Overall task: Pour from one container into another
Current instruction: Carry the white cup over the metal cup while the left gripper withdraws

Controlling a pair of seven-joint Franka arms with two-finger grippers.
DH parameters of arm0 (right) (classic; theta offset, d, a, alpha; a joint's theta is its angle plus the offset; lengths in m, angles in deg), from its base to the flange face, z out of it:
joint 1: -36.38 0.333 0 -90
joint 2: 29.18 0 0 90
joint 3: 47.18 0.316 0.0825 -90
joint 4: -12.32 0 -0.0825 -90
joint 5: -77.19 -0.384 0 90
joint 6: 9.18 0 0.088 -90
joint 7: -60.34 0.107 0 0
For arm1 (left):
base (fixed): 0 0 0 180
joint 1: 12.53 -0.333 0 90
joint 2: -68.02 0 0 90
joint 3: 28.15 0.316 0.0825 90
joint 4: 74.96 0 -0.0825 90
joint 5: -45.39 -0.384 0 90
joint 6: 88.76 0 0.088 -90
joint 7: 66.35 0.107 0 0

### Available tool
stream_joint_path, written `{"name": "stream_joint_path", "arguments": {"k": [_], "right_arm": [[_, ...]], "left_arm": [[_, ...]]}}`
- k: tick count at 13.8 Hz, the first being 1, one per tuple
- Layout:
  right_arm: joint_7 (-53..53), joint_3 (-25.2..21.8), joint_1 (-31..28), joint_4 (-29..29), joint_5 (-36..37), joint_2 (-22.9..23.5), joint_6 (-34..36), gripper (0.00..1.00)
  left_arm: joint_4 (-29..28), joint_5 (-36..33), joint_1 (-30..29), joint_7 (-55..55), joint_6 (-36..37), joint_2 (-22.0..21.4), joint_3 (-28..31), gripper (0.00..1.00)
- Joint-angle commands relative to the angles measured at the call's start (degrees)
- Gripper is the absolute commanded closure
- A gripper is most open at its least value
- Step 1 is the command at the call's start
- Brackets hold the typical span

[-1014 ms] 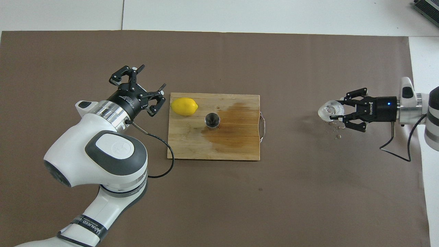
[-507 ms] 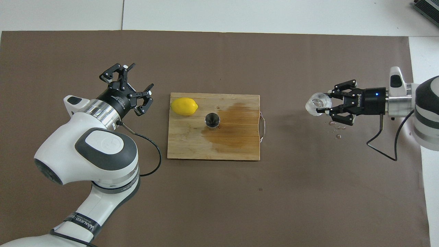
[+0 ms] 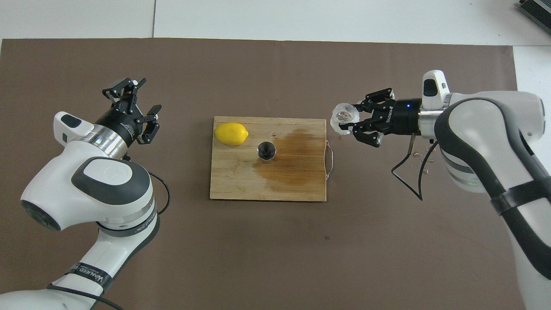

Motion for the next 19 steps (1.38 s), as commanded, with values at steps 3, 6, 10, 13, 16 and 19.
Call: {"name": "stream_joint_path", "arguments": {"k": [3, 6, 10, 13, 16, 19], "right_arm": [[5.81, -0.09, 5.4, 0.78, -1.13, -0.73, -1.14, 0.97], [8.62, -0.09, 7.43, 0.26, -0.69, -0.73, -1.23, 0.97], [8.72, 0.0, 10.32, -0.89, 1.93, -0.2, -4.73, 0.97], [9.07, -0.09, 12.79, -0.71, 4.48, -0.11, -6.06, 0.97], [13.63, -0.09, 14.63, -0.71, 8.35, -0.11, -6.93, 0.97], [14.17, -0.09, 14.55, -0.71, 12.57, -0.02, -6.76, 0.97]], "left_arm": [[-1.1, 0.39, -3.97, 13.56, -3.5, -0.34, -0.58, 0.26], [-0.75, 0.39, -6.79, 22.36, -3.42, -0.25, -0.58, 0.26], [-0.48, 0.47, -10.82, 35.01, -3.5, 0.02, -0.58, 0.26], [-0.39, 0.47, -13.03, 43.9, -3.68, 0.11, -0.58, 0.26], [-0.31, 0.39, -14.08, 50.93, -5.17, 0.28, -0.58, 0.26], [-0.13, 0.38, -15.93, 59.89, -5.96, 0.46, -0.58, 0.26]]}}
